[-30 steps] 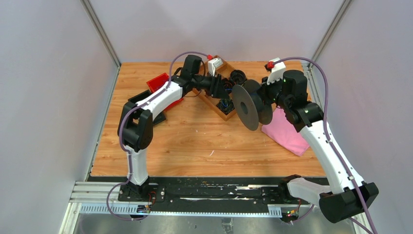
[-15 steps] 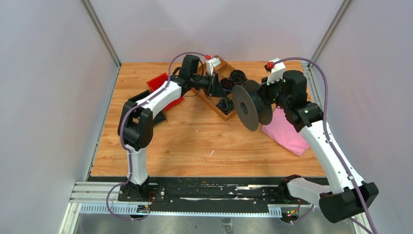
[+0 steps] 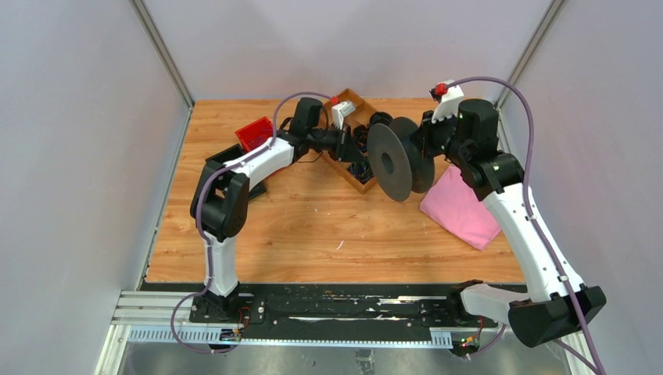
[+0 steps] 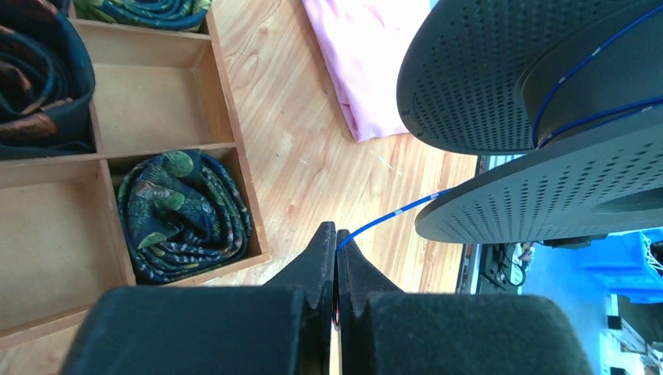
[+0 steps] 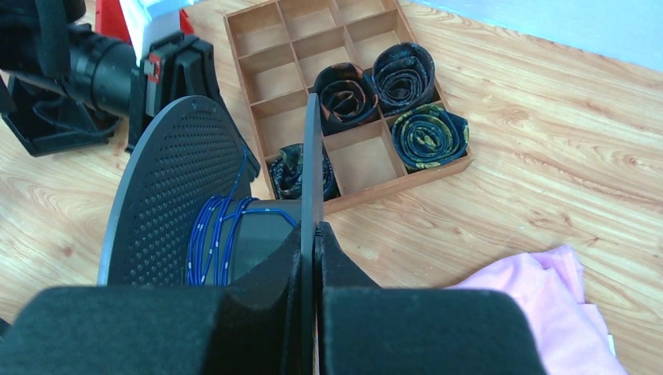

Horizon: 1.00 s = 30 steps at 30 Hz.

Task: Wrap the cables
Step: Wrap the cable around the cable reel.

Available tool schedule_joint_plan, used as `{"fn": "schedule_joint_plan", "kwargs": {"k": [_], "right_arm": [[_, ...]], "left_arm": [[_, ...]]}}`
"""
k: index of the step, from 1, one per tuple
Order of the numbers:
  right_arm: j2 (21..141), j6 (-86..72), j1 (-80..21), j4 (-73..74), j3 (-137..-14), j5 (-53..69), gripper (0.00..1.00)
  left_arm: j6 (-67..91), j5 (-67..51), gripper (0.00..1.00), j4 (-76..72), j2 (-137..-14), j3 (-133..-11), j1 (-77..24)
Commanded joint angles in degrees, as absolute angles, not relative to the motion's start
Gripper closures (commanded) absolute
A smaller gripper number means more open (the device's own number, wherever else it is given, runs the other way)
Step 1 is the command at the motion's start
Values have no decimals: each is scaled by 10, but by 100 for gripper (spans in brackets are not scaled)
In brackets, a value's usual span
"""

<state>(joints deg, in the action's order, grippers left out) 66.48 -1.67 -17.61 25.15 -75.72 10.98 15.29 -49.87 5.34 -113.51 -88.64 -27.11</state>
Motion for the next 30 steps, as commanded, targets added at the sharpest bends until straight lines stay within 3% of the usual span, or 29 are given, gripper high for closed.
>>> {"fn": "schedule_joint_plan", "kwargs": {"k": [1, 14, 30], "right_arm": [[674, -70, -158, 230, -808, 108, 99], [719, -156, -144, 254, -862, 23, 99], [731, -165, -135, 250, -866, 3, 99]], "left_arm": [[176, -469, 100, -4, -1125, -846, -271], [268, -456, 99, -130, -1105, -770, -317], [371, -469, 87, -279, -1104, -706, -370]]}}
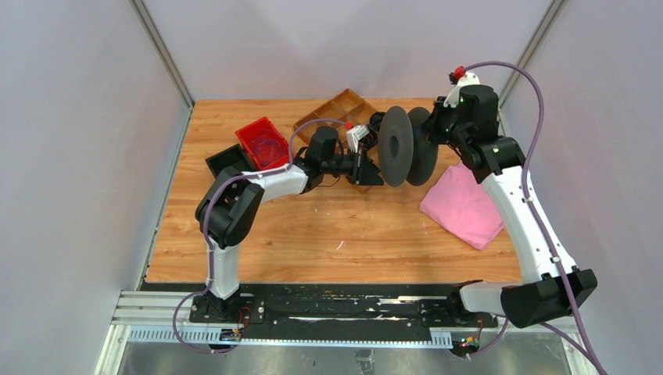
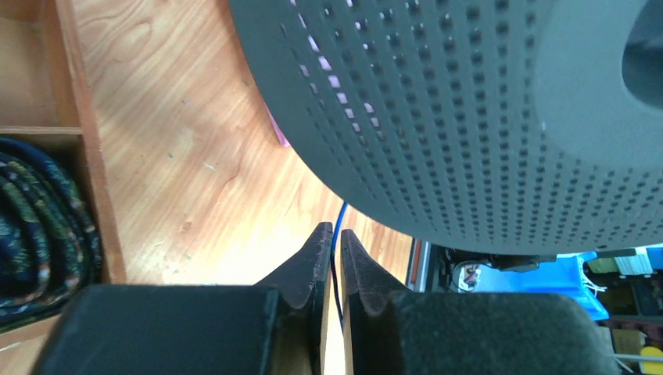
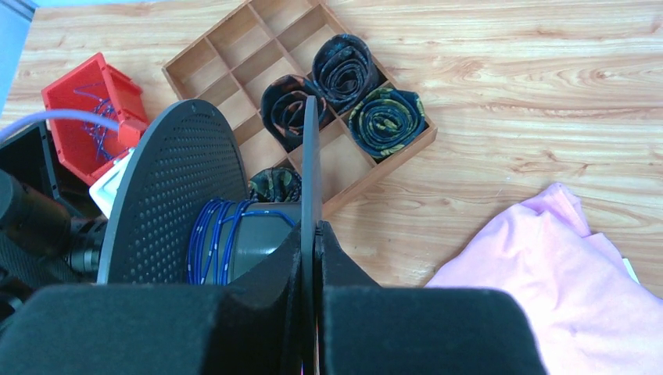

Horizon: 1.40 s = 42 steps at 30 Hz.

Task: Wrap the cables
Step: Wrap the cable around the cable reel.

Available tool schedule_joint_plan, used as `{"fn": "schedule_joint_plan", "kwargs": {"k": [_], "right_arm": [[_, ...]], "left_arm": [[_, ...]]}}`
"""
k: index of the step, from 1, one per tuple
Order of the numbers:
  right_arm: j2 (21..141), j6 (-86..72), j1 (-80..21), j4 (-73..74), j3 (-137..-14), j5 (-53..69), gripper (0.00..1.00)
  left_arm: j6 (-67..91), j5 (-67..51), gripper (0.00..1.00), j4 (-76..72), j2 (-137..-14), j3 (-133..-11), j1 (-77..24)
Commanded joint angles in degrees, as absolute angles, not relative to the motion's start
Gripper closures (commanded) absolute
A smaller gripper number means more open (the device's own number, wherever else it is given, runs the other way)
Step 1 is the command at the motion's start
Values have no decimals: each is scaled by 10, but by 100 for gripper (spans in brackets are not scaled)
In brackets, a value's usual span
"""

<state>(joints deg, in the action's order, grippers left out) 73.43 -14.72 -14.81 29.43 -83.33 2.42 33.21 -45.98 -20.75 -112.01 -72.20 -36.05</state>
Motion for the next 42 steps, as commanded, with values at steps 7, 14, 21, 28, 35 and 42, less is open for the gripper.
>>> {"fn": "schedule_joint_plan", "kwargs": {"k": [7, 14, 21, 28, 35, 42], "right_arm": [[732, -162, -133, 244, -857, 0, 99], [734, -157, -131, 240, -852, -10, 99], [733, -151, -132, 237, -844, -38, 99], [732, -147, -132, 229, -828, -52, 99], [726, -140, -133, 213, -799, -66, 99], [722, -126, -142, 199, -775, -103, 99]], "left_arm": [[403, -475, 91, -312, -1106, -699, -381], [406, -477, 86, -312, -1104, -698, -394], [407, -480, 85, -312, -1092, -696, -417], [450, -476, 90, -338, -1094, -703, -438], [482, -474, 93, -352, -1093, -710, -444], [502, -474, 93, -352, -1089, -726, -456]]}}
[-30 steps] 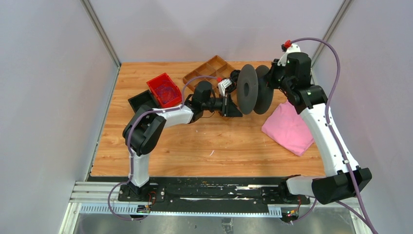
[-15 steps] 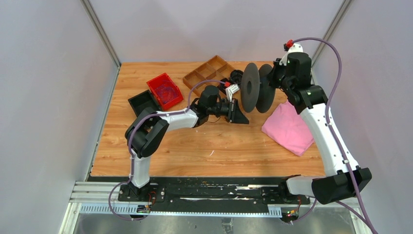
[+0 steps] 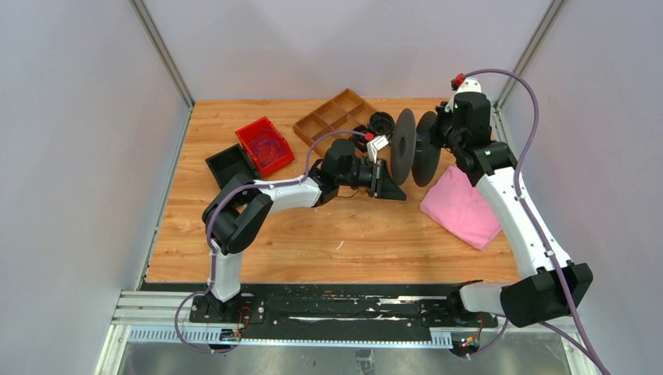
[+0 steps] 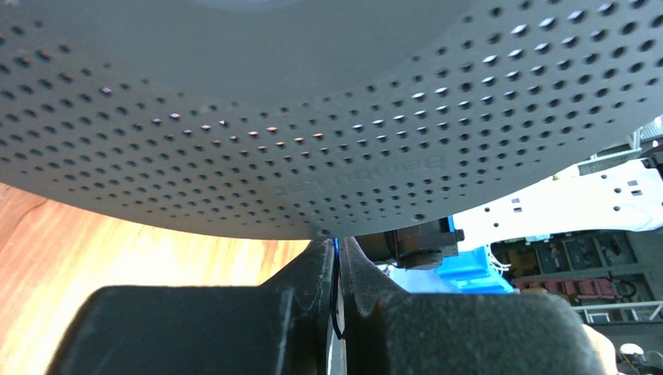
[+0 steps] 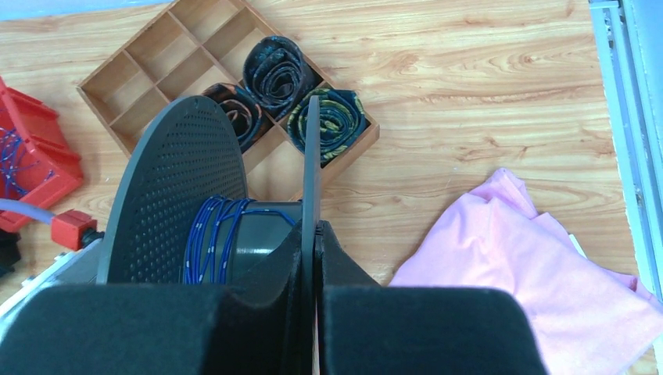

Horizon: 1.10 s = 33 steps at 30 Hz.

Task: Wrap the cables
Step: Wrap the cable around the cable reel.

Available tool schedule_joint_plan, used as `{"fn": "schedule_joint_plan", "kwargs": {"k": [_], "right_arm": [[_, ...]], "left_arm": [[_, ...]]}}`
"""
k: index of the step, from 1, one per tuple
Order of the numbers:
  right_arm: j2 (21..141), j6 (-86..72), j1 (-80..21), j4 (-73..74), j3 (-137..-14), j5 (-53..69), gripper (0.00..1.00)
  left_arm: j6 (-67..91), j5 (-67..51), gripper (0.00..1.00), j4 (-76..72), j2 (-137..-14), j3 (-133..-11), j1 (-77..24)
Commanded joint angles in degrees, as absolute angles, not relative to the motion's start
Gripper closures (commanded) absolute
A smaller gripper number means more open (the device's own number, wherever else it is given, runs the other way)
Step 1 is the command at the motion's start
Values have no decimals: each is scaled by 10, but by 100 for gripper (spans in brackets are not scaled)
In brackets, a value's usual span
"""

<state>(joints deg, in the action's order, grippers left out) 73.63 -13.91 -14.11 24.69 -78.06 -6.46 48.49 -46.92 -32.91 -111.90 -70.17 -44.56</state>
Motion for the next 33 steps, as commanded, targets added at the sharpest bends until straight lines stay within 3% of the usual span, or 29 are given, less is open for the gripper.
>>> {"fn": "schedule_joint_plan", "kwargs": {"k": [1, 33], "right_arm": [[722, -124, -145, 197, -773, -109, 99], [703, -42, -206, 125, -687, -190, 99]], "left_arm": [[505, -474, 93, -352, -1089, -729, -457], [653, -443, 92, -353, -1146, -840, -458]]}}
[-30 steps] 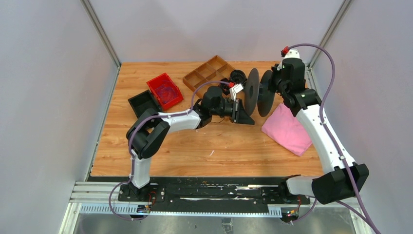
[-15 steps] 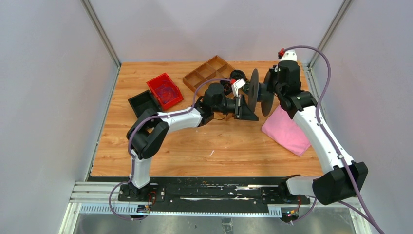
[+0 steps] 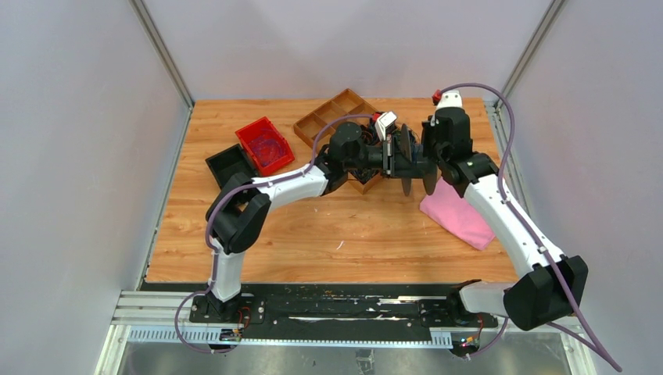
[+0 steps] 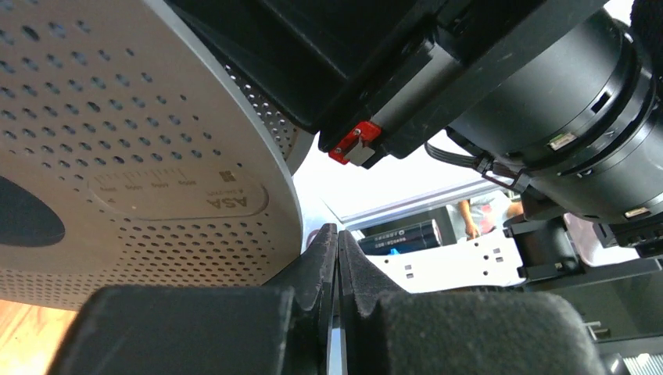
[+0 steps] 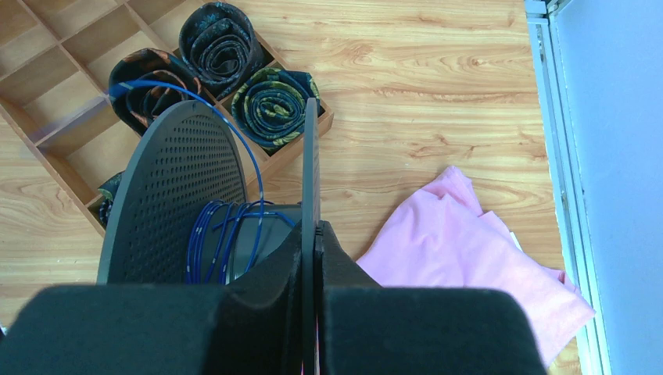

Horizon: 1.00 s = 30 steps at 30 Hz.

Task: Wrap the cables
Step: Wrap the cable around the cable reel.

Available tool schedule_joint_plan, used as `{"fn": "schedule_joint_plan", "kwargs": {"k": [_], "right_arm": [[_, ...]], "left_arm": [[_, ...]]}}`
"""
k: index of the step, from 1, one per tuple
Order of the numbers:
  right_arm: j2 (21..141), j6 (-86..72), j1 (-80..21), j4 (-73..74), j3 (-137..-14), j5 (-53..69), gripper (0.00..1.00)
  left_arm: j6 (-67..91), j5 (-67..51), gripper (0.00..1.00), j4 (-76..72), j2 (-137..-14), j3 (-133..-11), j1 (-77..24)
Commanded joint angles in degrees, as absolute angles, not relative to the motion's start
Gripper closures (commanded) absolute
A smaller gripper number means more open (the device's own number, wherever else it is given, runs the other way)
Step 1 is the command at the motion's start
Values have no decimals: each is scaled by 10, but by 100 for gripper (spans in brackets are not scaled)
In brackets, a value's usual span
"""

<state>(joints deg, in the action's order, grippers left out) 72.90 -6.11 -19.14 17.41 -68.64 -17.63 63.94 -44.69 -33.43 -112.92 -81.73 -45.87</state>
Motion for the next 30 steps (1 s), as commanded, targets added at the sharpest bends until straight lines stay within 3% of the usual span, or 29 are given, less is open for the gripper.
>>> {"fn": "schedule_joint_plan", "kwargs": {"k": [1, 8, 24, 30], "right_arm": [[701, -37, -206, 123, -686, -189, 99], [698, -24, -206, 108, -673, -189, 99], [682, 47, -206, 80, -646, -130, 99], [679, 60, -205, 82, -641, -114, 99]], "left_arm": [[652, -444, 92, -353, -1146, -840, -457], [620, -457, 88, -335, -1125, -827, -448], [462, -578, 55, -279, -1030, -762, -390], [340, -601, 52, -170, -982, -762, -367]]}}
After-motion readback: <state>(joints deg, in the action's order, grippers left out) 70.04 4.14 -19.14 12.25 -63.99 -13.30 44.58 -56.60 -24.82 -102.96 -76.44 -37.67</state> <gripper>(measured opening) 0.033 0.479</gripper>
